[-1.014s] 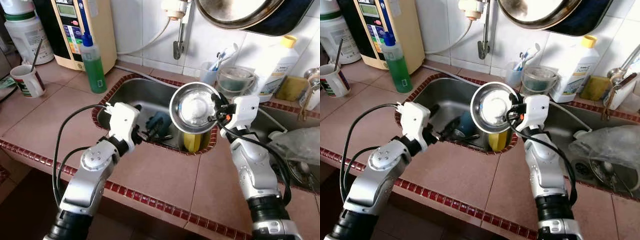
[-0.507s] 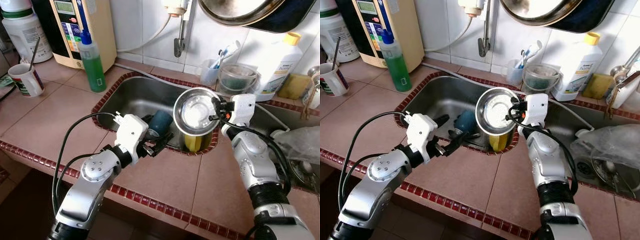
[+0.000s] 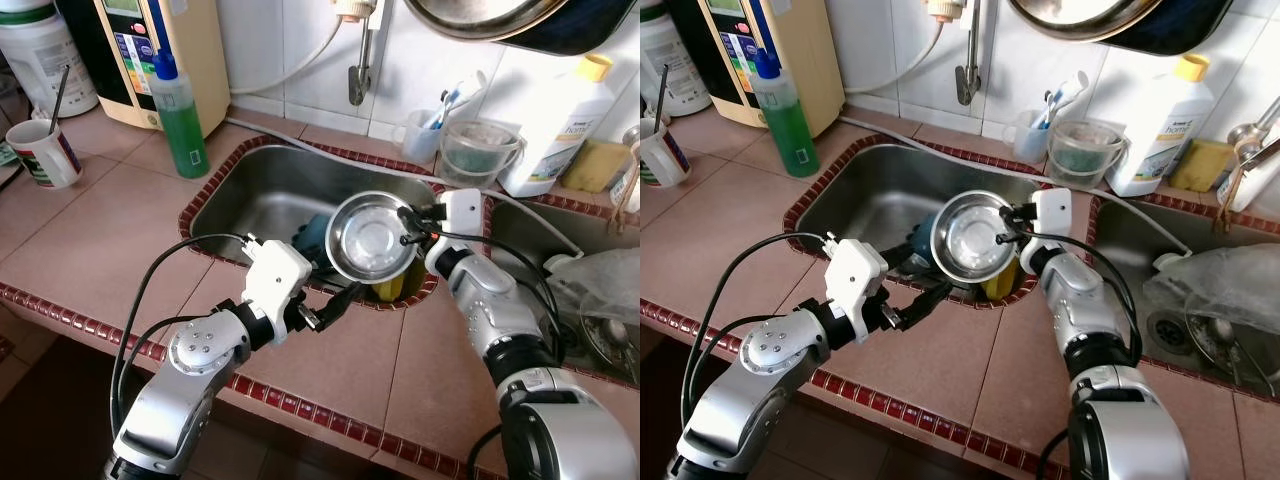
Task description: Kitchen organization
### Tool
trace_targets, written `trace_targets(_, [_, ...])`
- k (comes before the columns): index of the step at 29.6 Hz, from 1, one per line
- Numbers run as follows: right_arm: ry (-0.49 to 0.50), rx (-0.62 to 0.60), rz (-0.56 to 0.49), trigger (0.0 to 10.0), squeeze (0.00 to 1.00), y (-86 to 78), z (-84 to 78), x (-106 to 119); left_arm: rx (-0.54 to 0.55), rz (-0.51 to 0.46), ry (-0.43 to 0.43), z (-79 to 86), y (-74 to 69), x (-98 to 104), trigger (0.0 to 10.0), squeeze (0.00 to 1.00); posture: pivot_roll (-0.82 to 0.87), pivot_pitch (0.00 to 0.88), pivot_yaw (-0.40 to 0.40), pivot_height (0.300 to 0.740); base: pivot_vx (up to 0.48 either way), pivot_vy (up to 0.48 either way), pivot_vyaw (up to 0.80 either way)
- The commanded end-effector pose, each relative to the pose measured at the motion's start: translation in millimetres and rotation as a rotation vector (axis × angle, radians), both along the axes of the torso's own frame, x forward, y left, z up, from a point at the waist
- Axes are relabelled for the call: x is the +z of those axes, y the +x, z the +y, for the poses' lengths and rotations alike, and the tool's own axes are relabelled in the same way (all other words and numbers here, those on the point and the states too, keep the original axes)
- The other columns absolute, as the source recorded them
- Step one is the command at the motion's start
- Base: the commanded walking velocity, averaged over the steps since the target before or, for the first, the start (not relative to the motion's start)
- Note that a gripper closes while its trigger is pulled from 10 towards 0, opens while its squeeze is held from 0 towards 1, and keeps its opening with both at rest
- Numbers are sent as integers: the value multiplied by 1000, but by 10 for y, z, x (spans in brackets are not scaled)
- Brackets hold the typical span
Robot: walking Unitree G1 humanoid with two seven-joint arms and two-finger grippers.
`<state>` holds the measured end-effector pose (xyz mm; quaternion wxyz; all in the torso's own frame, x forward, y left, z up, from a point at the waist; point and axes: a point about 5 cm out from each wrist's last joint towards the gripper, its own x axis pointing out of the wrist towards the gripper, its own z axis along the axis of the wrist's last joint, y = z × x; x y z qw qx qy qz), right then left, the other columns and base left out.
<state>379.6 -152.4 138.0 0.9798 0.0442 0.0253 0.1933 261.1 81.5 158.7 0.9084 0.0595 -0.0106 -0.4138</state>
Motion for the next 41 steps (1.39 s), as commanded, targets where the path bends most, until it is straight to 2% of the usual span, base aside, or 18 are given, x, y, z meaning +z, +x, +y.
trace_targets(1, [16,12,-12,10000,0,34,11,61,-32,-5,0,-40,-57,19,10000,0,-24,105,-32,740,0,0,0])
trace_targets(2, [16,12,-12,10000,0,34,11,61,-32,-5,0,-40,-57,19,10000,0,-24,105,-32,740,0,0,0])
trace_targets(3, [15,17,-11,10000,439,39,13,60,-32,-3,1,-39,-61,16,10000,0,-20,104,-35,740,0,0,0])
trace_targets(4, [15,19,-10,10000,439,43,13,59,-32,-1,2,-37,-64,16,10000,0,-20,104,-35,740,0,0,0])
trace_targets(5, [32,27,-3,10000,1000,45,15,53,-30,1,3,-35,-65,15,10000,0,-19,103,-36,740,0,0,0])
trace_targets(27, [66,26,-49,10000,1000,59,-9,115,-31,-16,16,-25,-33,30,10000,0,-22,80,-32,740,0,0,0])
trace_targets(33, [95,-1,-122,10000,1000,67,-33,223,13,-31,11,25,14,42,10000,0,-24,81,-30,740,0,0,0])
trace_targets(41, [103,-40,-151,10000,1000,44,-60,226,75,-73,22,64,78,52,10000,0,-26,81,-31,740,0,0,0])
